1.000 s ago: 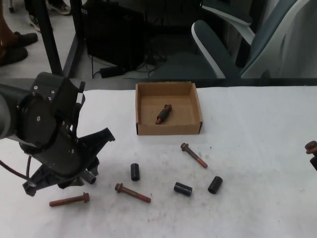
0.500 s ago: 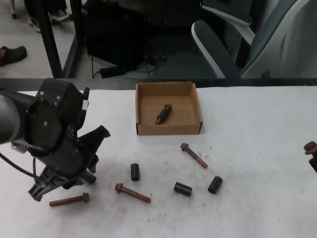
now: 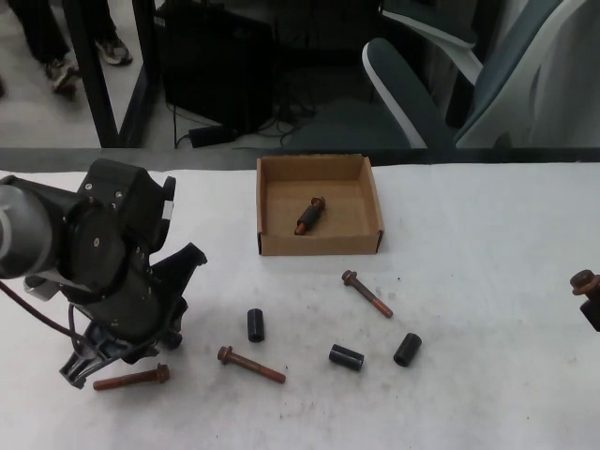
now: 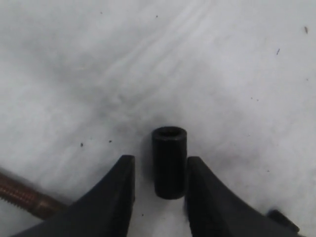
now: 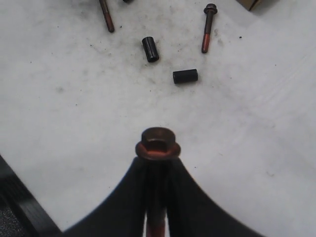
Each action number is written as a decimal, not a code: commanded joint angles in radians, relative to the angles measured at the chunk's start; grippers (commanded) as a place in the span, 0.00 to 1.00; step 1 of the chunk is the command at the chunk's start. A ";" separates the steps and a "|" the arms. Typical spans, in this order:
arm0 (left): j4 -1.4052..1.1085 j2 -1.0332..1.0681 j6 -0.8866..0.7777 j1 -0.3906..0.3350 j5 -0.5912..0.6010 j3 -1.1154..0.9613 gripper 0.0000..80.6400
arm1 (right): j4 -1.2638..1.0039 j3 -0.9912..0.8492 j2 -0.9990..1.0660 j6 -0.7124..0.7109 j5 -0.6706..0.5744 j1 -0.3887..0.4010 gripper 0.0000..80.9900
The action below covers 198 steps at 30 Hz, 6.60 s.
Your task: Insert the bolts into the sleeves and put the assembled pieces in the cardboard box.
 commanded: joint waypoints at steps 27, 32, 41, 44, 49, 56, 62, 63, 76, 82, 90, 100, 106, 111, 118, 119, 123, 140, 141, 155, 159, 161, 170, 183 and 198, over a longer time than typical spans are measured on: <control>-0.047 -0.049 0.295 -0.003 0.057 -0.007 0.01 | -0.006 -0.002 -0.008 0.007 -0.014 0.002 0.00; -0.048 -0.216 0.583 -0.023 -0.037 0.000 0.01 | -0.041 -0.002 -0.008 0.064 -0.055 0.004 0.00; -0.162 -0.528 0.897 -0.023 0.274 0.100 0.01 | -0.250 0.023 0.046 0.297 -0.210 0.049 0.00; -0.249 -0.607 0.910 -0.023 0.480 0.167 0.01 | -0.374 0.044 0.080 0.419 -0.258 0.087 0.00; -0.387 -0.658 0.916 -0.020 0.841 0.268 0.01 | -0.648 0.078 0.151 0.644 -0.314 0.175 0.00; -0.514 -0.658 0.916 -0.020 1.046 0.326 0.01 | -1.102 0.078 0.296 0.956 -0.322 0.318 0.00; -0.520 -0.658 0.923 -0.020 1.050 0.326 0.01 | -1.311 0.078 0.372 1.091 -0.307 0.391 0.00; -0.520 -0.658 0.923 -0.020 1.050 0.326 0.01 | -1.316 0.078 0.376 1.093 -0.301 0.399 0.00; -0.514 -0.658 0.944 -0.020 0.953 0.349 0.01 | -1.316 0.078 0.376 1.084 -0.268 0.385 0.00; -0.520 -0.659 0.940 -0.020 0.936 0.373 0.01 | -1.316 0.078 0.376 1.084 -0.268 0.366 0.00; -0.610 -0.659 0.883 -0.020 0.919 0.373 0.01 | -1.316 0.078 0.376 1.084 -0.270 0.366 0.00; -0.610 -0.659 0.883 -0.020 0.875 0.373 0.01 | -1.316 0.078 0.376 1.084 -0.278 0.366 0.00; -0.610 -0.659 0.883 -0.020 0.879 0.373 0.01 | -1.316 0.078 0.376 1.084 -0.300 0.366 0.00; -0.610 -0.659 0.872 -0.020 0.881 0.373 0.01 | -1.316 0.078 0.376 1.078 -0.305 0.366 0.00; -0.676 -0.659 0.824 -0.020 0.884 0.373 0.01 | -1.316 0.078 0.376 1.077 -0.305 0.366 0.00; -0.676 -0.659 0.824 -0.020 0.884 0.373 0.01 | -1.316 0.078 0.376 1.077 -0.305 0.366 0.00; -0.676 -0.659 0.809 -0.020 0.906 0.373 0.01 | -1.316 0.078 0.376 1.069 -0.305 0.363 0.00; -0.728 -0.659 0.809 -0.020 0.877 0.373 0.01 | -1.304 0.078 0.376 1.054 -0.305 0.358 0.00; -0.745 -0.659 0.809 -0.020 0.876 0.373 0.01 | -1.304 0.078 0.376 1.050 -0.305 0.358 0.00; -0.735 -0.659 0.809 -0.020 0.846 0.373 0.01 | -1.304 0.078 0.359 1.011 -0.286 0.364 0.00; -0.735 -0.659 0.809 -0.020 0.831 0.373 0.01 | -1.284 0.078 0.332 0.963 -0.283 0.370 0.00; -0.735 -0.659 0.809 -0.020 0.831 0.373 0.01 | -1.251 0.078 0.326 0.947 -0.283 0.375 0.00; -0.767 -0.659 0.809 -0.020 0.856 0.373 0.01 | -1.176 0.078 0.324 0.889 -0.297 0.438 0.00; -0.775 -0.659 0.809 -0.020 0.862 0.373 0.01 | -1.128 0.078 0.324 0.908 -0.297 0.453 0.32; -0.870 -0.659 0.809 -0.020 0.884 0.373 0.01 | -1.100 0.069 0.292 0.884 -0.187 0.451 0.54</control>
